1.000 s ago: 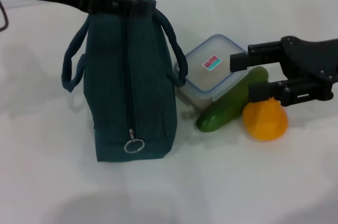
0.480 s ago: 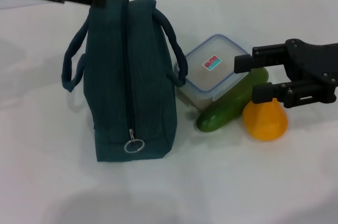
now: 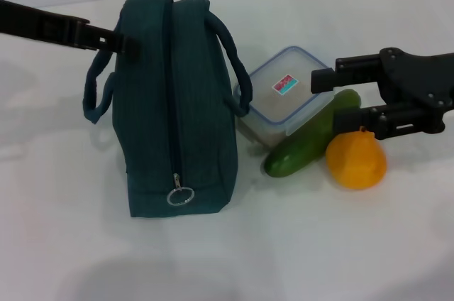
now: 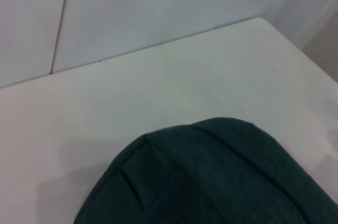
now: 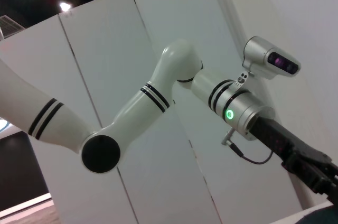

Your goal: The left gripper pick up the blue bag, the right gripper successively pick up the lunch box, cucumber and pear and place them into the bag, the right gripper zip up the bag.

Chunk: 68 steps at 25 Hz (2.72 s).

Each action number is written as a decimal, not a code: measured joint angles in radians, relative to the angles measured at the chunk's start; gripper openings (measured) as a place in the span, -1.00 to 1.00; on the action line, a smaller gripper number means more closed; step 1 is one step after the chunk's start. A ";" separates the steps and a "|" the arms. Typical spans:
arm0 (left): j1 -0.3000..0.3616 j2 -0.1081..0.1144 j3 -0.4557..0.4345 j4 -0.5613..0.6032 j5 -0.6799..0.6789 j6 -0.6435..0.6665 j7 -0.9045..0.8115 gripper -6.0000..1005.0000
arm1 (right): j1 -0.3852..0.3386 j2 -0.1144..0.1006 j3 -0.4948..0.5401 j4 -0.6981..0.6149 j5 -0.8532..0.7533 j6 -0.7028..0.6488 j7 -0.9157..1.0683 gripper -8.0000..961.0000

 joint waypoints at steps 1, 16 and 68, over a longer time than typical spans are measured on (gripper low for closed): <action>-0.003 0.000 0.000 -0.007 0.008 0.000 0.000 0.66 | 0.000 0.000 0.000 0.000 0.000 0.003 0.000 0.38; -0.039 -0.003 0.022 -0.085 0.041 0.000 0.028 0.56 | -0.008 0.006 0.001 0.000 0.000 0.031 -0.002 0.38; 0.005 0.008 -0.156 -0.240 -0.157 -0.017 0.050 -0.88 | -0.171 0.211 0.555 0.177 0.009 0.514 0.157 0.38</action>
